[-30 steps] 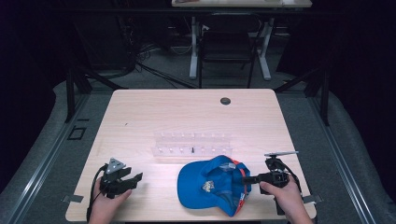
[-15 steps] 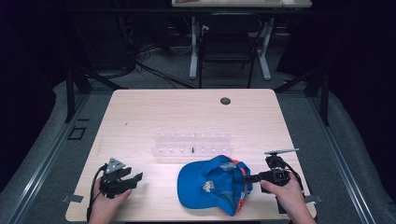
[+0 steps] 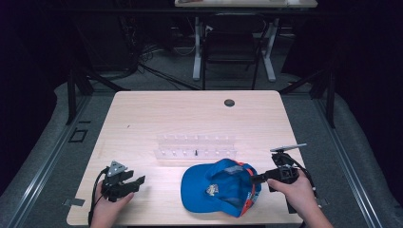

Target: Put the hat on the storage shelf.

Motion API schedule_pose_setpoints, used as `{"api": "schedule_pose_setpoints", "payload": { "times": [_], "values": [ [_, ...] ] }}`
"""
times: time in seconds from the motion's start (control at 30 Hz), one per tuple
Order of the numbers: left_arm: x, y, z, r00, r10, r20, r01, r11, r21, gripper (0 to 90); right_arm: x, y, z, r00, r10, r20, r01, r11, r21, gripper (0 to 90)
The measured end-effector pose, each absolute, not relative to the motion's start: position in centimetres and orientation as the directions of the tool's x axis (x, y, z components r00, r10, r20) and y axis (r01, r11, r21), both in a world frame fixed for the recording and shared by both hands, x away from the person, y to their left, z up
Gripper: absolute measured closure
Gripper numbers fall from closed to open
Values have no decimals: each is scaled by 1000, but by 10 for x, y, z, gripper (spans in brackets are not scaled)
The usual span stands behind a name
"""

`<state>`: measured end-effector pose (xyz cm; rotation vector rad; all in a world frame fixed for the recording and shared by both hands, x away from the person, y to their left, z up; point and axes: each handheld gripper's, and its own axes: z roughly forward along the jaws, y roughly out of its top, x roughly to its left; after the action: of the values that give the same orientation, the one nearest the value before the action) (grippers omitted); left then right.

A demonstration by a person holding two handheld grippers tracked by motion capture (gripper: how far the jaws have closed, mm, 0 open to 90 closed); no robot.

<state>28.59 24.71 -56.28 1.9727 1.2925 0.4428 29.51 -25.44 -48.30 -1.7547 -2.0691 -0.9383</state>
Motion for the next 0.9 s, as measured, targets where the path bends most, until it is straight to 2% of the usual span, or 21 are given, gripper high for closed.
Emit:
{"api": "schedule_pose_setpoints", "payload": {
  "times": [0.47, 0.9],
  "values": [
    [286, 248, -563, 439, 893, -101, 646, -236, 726, 450, 304, -250, -449, -270, 805, 528, 949, 128, 289, 778],
    [287, 248, -564, 435, 894, -107, 649, -229, 725, 451, 314, -242, -432, -262, 815, 517, 956, 147, 253, 778]
  ]
}}
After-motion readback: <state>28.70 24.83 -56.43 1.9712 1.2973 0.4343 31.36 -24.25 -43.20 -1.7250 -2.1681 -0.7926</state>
